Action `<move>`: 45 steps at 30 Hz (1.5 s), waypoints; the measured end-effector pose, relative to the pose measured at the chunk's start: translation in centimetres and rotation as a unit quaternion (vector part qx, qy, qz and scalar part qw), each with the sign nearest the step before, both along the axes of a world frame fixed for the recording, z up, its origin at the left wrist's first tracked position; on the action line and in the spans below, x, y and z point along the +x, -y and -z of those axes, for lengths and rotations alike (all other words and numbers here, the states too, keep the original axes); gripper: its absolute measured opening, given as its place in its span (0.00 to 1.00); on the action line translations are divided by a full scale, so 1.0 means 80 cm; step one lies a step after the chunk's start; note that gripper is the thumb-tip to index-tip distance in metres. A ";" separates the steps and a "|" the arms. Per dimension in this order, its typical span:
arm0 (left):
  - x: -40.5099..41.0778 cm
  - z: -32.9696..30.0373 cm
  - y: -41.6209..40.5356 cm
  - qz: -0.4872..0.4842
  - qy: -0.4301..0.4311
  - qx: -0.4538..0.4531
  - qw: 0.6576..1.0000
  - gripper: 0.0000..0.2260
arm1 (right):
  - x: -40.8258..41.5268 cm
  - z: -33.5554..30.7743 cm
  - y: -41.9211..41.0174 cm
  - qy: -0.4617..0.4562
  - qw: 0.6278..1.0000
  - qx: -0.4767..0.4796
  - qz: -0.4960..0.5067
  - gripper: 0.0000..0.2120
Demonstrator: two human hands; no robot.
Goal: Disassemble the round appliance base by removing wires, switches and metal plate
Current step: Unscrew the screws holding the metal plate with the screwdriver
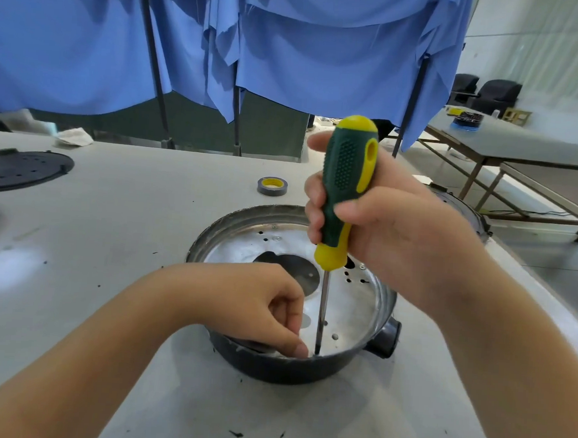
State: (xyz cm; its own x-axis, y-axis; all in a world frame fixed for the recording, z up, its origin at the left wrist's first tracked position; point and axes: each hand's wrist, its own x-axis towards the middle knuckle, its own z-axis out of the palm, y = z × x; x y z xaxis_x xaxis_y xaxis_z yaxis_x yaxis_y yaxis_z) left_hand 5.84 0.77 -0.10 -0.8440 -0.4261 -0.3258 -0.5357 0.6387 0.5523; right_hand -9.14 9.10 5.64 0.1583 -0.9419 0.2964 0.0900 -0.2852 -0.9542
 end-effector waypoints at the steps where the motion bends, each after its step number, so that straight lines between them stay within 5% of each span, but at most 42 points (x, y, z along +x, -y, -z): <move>1: 0.000 0.001 0.000 0.002 0.002 -0.004 1.000 0.11 | 0.008 0.003 0.001 0.005 1.000 -0.006 0.022 0.18; 4: -0.003 0.006 -0.002 0.000 0.006 -0.006 1.000 0.10 | 0.024 0.010 -0.001 0.032 0.996 -0.042 0.073 0.06; 7: -0.004 0.007 -0.002 0.000 0.005 0.002 1.000 0.08 | 0.022 0.006 -0.005 0.076 0.996 -0.042 0.007 0.17; 12: -0.005 0.008 -0.003 0.004 0.000 0.014 1.000 0.08 | 0.006 0.004 -0.001 0.085 0.996 -0.007 -0.036 0.10; 15: -0.005 0.006 -0.004 0.000 -0.003 0.022 1.000 0.09 | -0.004 0.005 0.003 -0.060 0.996 0.000 0.066 0.09; 17: -0.004 0.006 -0.003 -0.002 0.000 0.022 1.000 0.09 | -0.012 0.003 0.002 -0.228 0.959 -0.013 0.165 0.16; 19: -0.004 0.007 -0.002 0.001 0.005 0.011 1.000 0.09 | -0.015 -0.001 -0.001 -0.294 0.930 -0.038 0.218 0.24; 25: -0.004 0.008 -0.002 0.001 0.009 0.004 1.000 0.09 | -0.016 -0.005 -0.006 -0.295 0.907 -0.119 0.277 0.30; 30: -0.006 0.006 -0.002 0.006 0.012 -0.005 1.000 0.09 | -0.027 -0.010 -0.011 -0.176 0.975 -0.059 0.120 0.25; 37: -0.006 0.006 -0.003 0.006 0.010 0.008 1.000 0.09 | -0.028 -0.002 -0.005 -0.111 0.994 -0.017 0.014 0.19; 45: -0.005 0.006 -0.004 0.007 0.004 -0.010 1.000 0.08 | -0.026 -0.002 -0.003 -0.179 0.979 -0.065 0.074 0.20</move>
